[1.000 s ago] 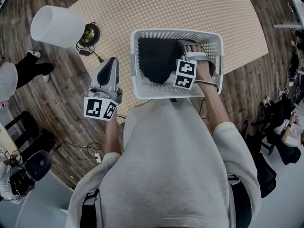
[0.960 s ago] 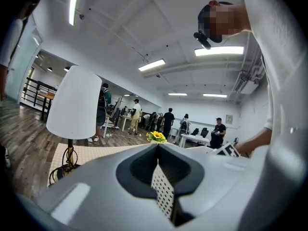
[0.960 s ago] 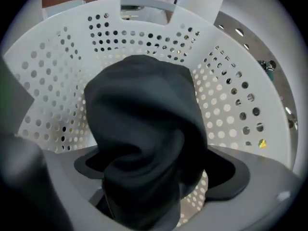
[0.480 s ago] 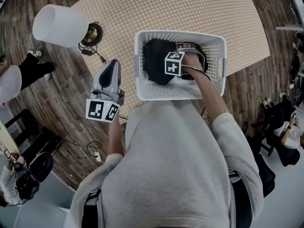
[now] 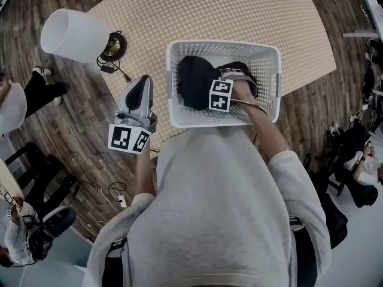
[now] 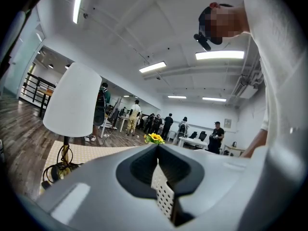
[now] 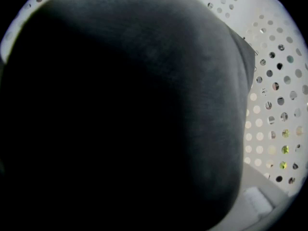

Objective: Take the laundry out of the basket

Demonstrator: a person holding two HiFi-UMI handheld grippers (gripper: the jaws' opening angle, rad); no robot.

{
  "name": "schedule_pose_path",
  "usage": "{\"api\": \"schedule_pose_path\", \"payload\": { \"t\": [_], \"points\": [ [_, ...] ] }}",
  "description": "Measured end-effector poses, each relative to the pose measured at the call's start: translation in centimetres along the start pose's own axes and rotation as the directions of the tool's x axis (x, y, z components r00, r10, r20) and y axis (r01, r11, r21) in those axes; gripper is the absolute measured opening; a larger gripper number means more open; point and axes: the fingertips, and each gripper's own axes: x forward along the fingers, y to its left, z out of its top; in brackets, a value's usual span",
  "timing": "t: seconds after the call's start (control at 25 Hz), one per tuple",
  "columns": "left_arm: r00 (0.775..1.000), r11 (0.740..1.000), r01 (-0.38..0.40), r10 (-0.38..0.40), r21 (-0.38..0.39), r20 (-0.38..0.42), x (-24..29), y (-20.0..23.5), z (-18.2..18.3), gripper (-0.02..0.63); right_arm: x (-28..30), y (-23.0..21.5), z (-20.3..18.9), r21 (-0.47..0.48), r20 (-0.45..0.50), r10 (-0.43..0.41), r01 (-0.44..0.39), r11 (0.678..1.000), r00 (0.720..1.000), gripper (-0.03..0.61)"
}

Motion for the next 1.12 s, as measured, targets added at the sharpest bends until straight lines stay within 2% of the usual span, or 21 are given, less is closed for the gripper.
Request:
{"api": "schedule_pose_path", "payload": {
  "t": [0.24,0.32,0.4,0.48,0.56,0.64,0.76,0.8,0.84,0.88,0.92,1.04,1.12],
  "points": [
    [1.000,0.999,0.007,-0.007,0.033,0.001,0.2,-0.6,0.3,0.008,-1.2,-0.9,0.3,0.067,0.078,-0.130,0.125,0.990,0.988,0.249],
    [1.000,0.999,0.008,-0.008,0.048,0.000,0.0,-1.0,0.4,0.008,-2.7,-1.9,0.6,0.101,0.128,-0.217,0.205,0.974,0.968,0.210],
    [1.000,0.999,0.009,-0.009,0.048,0.005,-0.2,-1.3,0.5,0.008,-4.8,-3.3,0.5,0.140,0.161,-0.326,0.306,0.942,0.931,0.164],
    [1.000,0.999,0.010,-0.011,0.047,0.009,-0.3,-1.6,0.7,0.008,-7.2,-4.9,0.1,0.171,0.163,-0.451,0.425,0.889,0.877,0.158],
    [1.000,0.999,0.015,-0.015,0.049,0.015,-0.4,-1.7,1.0,0.008,-10.1,-6.3,-0.3,0.195,0.151,-0.569,0.540,0.819,0.808,0.158],
    [1.000,0.998,0.017,-0.018,0.054,0.021,-0.4,-1.6,1.3,0.008,-13.7,-7.1,-0.7,0.221,0.143,-0.677,0.643,0.733,0.722,0.160],
    [0.999,0.998,0.021,-0.023,0.065,0.035,-0.5,-1.8,2.0,0.008,-20.5,-7.3,-1.3,0.271,0.131,-0.816,0.771,0.576,0.563,0.160],
    [0.999,0.997,0.024,-0.027,0.069,0.040,-0.4,-2.0,2.2,0.008,-22.3,-7.3,-1.5,0.291,0.127,-0.846,0.796,0.531,0.518,0.161],
    [0.999,0.997,0.027,-0.031,0.073,0.045,-0.3,-2.3,2.4,0.008,-23.5,-7.3,-1.7,0.313,0.124,-0.865,0.808,0.499,0.487,0.161],
    [0.998,0.997,0.032,-0.036,0.077,0.046,-0.1,-2.6,2.5,0.008,-24.2,-7.2,-2.0,0.337,0.120,-0.874,0.809,0.482,0.471,0.162],
    [0.998,0.996,0.038,-0.041,0.080,0.046,0.0,-3.1,2.5,0.008,-24.3,-7.2,-2.3,0.359,0.117,-0.877,0.803,0.475,0.466,0.163],
    [0.997,0.994,0.053,-0.057,0.091,0.045,0.2,-4.1,2.9,0.008,-23.7,-6.9,-3.1,0.435,0.110,-0.870,0.764,0.476,0.480,0.164],
    [0.997,0.993,0.055,-0.060,0.100,0.047,0.3,-4.3,3.3,0.008,-23.7,-6.9,-3.3,0.528,0.126,-0.864,0.704,0.474,0.488,0.164]
  ]
}}
